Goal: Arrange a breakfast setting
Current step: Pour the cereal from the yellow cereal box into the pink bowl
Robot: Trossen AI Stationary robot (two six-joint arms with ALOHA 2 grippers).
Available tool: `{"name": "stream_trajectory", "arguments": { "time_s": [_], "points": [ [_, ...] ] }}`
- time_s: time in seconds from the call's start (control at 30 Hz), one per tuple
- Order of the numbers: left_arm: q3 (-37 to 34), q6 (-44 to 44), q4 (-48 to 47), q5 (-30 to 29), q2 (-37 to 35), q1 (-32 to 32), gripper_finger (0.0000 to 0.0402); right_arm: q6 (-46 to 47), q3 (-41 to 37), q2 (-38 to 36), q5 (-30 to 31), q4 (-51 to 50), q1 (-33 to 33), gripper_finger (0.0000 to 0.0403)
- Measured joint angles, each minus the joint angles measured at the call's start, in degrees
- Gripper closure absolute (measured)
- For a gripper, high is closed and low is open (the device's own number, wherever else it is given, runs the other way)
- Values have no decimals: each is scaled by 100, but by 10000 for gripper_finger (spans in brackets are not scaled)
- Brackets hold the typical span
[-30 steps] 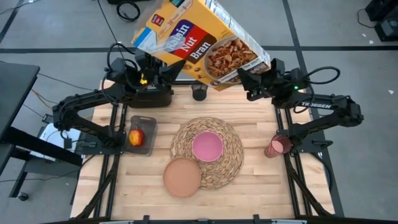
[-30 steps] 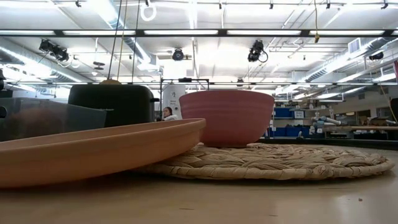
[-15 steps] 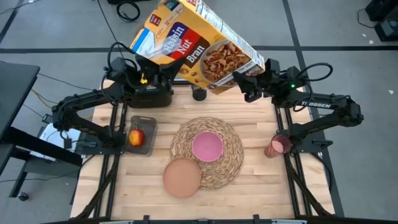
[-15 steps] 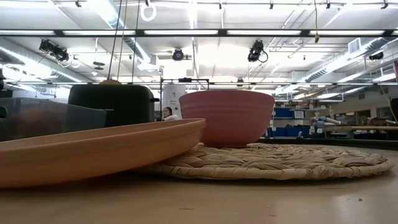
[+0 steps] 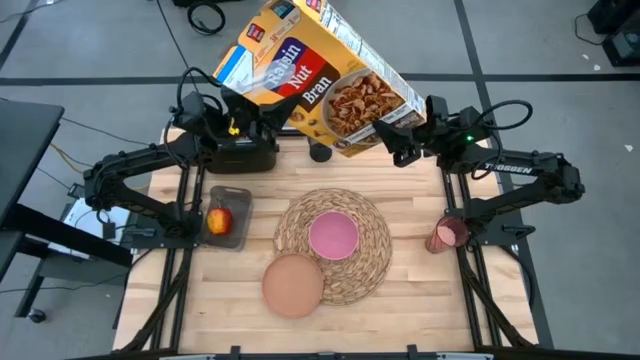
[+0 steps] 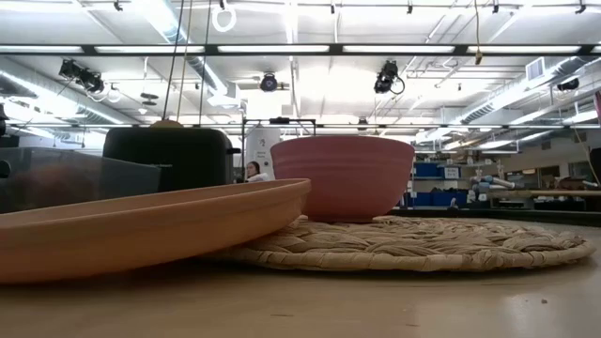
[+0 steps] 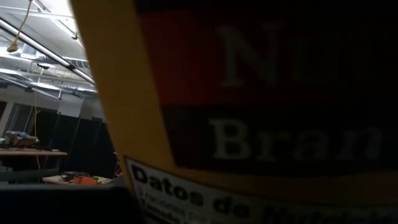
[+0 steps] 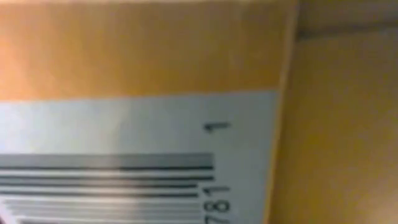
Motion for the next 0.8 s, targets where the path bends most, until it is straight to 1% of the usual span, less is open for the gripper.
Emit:
{"name": "stream_trajectory", "arguments": {
  "time_s": [0.13, 0.23, 0.43, 0.6, 0.7, 0.8],
  "points": [
    [0, 15, -24, -1, 0, -2, 213, -41, 0, 0, 17, 0, 0, 138],
    [0, 17, -29, 7, -14, 0, 198, -214, 0, -2, 16, 7, 0, 140],
    [-11, 64, -269, -8, -201, 11, 137, -428, -17, -155, 34, -11, 7, 141],
    [-11, 308, -1043, -13, -595, -2, 103, -570, -24, -420, 43, -10, -6, 144],
    [-11, 327, -1683, 7, -785, -2, 96, -631, -33, -609, 54, -17, -31, 144],
    [-11, 304, -2434, 230, -972, -2, 96, -620, -246, -881, 54, -5, -75, 145]
  ]
}}
